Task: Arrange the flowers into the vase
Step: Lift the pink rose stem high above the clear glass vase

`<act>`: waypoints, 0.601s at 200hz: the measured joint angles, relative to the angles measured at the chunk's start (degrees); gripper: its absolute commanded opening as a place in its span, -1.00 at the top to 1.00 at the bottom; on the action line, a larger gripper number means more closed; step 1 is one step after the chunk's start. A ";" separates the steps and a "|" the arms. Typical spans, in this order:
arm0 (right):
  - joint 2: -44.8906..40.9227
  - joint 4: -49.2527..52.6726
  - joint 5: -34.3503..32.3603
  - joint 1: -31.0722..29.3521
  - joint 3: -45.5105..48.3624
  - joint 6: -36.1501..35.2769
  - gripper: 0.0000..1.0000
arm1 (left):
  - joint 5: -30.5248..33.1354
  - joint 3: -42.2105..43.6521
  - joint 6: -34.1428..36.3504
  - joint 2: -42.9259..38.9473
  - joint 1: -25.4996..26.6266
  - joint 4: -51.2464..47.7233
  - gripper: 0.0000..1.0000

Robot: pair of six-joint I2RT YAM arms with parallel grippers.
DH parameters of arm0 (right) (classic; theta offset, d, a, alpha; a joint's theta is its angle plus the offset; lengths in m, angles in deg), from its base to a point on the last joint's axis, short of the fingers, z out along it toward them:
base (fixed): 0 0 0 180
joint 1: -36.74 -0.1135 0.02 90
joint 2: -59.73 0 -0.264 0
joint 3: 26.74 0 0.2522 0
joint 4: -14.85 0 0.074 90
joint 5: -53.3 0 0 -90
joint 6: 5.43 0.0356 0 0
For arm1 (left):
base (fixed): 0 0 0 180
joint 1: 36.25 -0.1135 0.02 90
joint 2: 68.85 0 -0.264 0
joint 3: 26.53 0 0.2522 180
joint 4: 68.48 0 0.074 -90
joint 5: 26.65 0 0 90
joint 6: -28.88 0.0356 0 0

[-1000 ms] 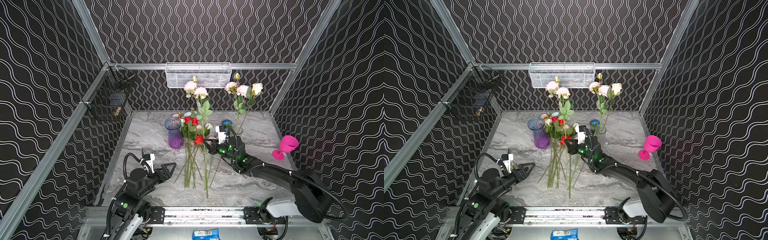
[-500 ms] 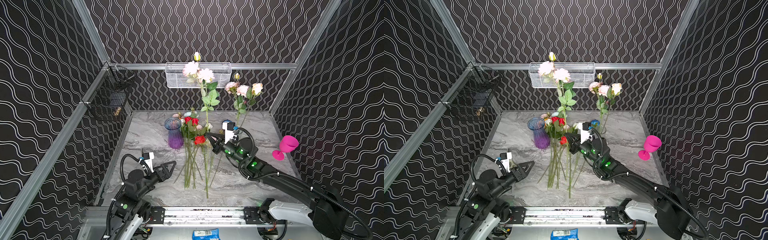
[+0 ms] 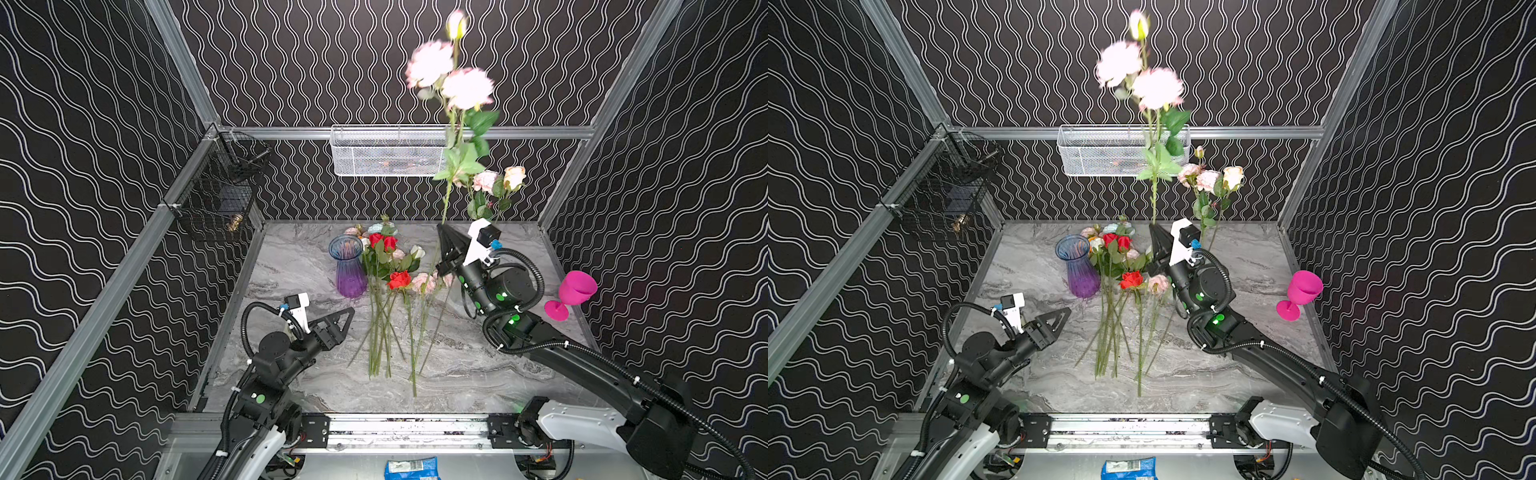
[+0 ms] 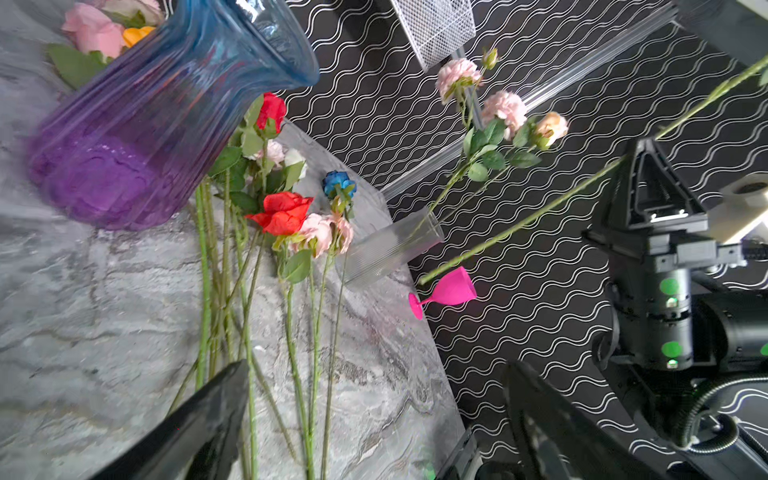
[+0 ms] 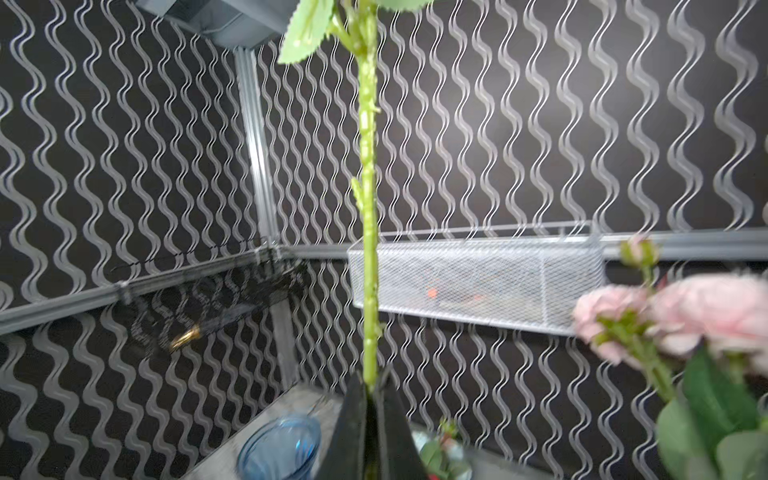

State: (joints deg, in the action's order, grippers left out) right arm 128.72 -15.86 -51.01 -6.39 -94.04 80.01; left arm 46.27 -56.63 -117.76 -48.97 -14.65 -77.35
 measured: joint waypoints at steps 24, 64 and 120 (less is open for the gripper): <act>2.40 -1.22 -1.79 1.09 -6.82 -4.20 1.00 | 1.05 0.98 -2.01 2.89 0.00 6.71 -0.97; 4.59 -1.68 -2.27 2.01 -9.57 -6.25 1.00 | 2.54 1.42 -3.04 -1.01 0.00 10.69 -0.97; 3.30 -2.29 -3.04 2.95 -8.92 -8.13 1.00 | 10.64 2.38 -2.69 -18.18 0.00 1.11 -0.97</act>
State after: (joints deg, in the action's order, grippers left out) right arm 132.02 -18.15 -54.05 -3.44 -102.96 71.88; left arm 56.91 -54.25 -120.45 -67.16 -14.65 -76.24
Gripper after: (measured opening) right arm 0.070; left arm 0.987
